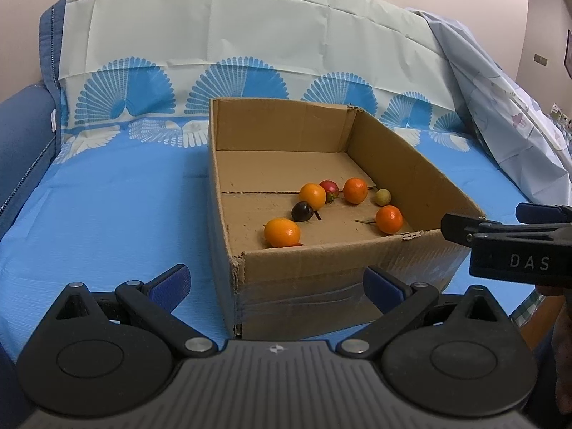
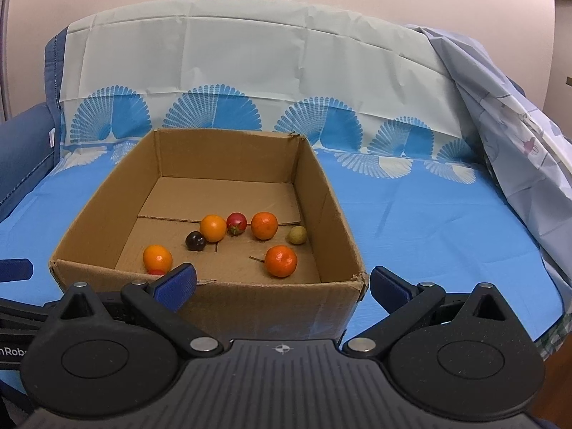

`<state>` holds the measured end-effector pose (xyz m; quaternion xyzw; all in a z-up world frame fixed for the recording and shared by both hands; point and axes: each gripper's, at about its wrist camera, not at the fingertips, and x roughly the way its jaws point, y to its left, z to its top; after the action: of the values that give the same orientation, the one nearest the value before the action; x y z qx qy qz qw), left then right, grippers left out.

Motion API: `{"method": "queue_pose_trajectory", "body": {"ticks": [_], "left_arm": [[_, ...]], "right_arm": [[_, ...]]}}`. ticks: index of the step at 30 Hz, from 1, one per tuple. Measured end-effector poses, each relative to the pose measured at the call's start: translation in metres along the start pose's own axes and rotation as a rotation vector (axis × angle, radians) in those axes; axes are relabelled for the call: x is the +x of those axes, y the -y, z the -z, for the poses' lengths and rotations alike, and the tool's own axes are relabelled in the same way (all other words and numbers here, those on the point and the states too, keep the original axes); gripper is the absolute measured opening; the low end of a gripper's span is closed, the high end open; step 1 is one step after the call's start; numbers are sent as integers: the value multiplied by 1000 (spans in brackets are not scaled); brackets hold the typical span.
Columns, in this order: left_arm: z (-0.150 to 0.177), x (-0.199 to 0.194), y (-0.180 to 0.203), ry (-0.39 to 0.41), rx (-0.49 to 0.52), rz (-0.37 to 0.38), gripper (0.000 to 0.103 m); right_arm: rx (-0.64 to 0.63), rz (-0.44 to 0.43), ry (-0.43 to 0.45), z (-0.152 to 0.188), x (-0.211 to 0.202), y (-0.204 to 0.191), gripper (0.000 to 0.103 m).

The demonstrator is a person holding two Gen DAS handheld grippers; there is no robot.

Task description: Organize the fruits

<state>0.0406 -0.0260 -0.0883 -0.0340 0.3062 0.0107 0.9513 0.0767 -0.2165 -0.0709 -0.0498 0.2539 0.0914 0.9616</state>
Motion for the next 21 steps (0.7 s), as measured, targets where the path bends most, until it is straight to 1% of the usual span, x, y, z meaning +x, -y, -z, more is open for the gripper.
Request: {"method": "queue_pose_trajectory", "body": {"ticks": [21], "left_arm": [[0,5,1,-15,-11,4,103]], "right_arm": [[-23,-3,3,1,1,-2,102]]}}
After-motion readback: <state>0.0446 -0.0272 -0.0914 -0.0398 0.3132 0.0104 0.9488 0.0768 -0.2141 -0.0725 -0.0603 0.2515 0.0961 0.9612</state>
